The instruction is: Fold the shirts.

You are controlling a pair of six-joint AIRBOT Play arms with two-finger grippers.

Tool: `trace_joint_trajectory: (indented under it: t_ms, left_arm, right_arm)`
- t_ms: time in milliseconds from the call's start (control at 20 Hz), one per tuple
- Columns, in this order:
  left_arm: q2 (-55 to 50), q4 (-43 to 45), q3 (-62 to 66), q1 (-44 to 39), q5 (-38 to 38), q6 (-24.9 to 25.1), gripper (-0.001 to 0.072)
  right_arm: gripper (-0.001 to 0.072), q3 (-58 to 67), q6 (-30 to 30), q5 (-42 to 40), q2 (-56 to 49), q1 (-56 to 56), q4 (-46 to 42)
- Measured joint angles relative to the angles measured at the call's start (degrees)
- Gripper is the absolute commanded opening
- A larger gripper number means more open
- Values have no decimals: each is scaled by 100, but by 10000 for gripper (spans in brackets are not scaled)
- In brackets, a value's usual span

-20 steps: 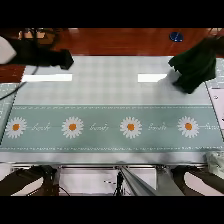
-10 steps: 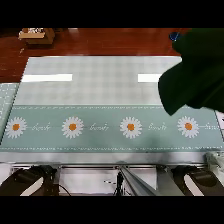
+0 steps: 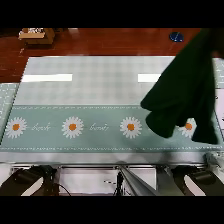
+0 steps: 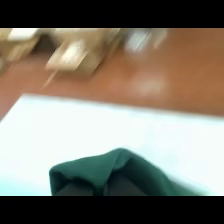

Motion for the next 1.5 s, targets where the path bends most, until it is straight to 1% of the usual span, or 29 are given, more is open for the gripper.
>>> trace_joint_trajectory:
  t_ms: [50,150,300,350,400,450,500,650,700,800,1000,1100,1150,1200,1300,1500]
  left_arm:
    - [0,-2,-9,0,-11,0,639]
    - [-4,0,-61,0,-72,0,639]
    - [-7,0,-205,0,-116,0,639]
    - [-7,0,-258,0,-120,0,639]
    - [-7,0,-319,0,-122,2,639]
    - [-7,0,-396,0,-129,0,639]
    - [-7,0,-479,0,-131,2,640]
    - [-7,0,-883,0,-140,4,640]
    - [-9,0,-1071,0,-140,15,640]
    - [-13,0,-1574,0,-138,15,640]
    - [-22,-7,-3069,0,-26,17,641]
    - [-20,-136,-3995,4,140,42,641]
    - [-22,-282,-4426,17,286,74,646]
    - [-20,-509,-4868,57,420,151,697]
    - [-20,-1152,-5643,247,717,398,720]
    - [-70,-2603,-6843,896,1189,1069,720]
  right_arm:
    - [26,0,-116,164,-293,258,140]
    - [26,0,-275,238,-911,927,330]
    - [28,0,-396,-9,-1928,2041,306]
    - [95,0,-413,-151,-2243,2341,267]
    - [271,0,-431,-313,-2555,2605,238]
    - [414,0,-437,-461,-2793,2774,208]
    - [453,0,-450,-590,-2992,2874,157]
    - [456,-2,-452,-623,-3130,2695,109]
    - [478,-2,-452,-509,-3040,2479,15]
    - [478,0,-450,-192,-2728,1897,-245]
    - [482,0,-446,758,-2052,391,-1480]
    - [482,-7,-560,1233,-1880,-404,-1985]
    - [482,-28,-605,1388,-1825,-807,-2107]
    - [483,-61,-647,1478,-1790,-1156,-2116]
    - [483,-166,-734,1569,-1742,-1779,-1956]
    - [483,-490,-896,1591,-1716,-2474,-1563]
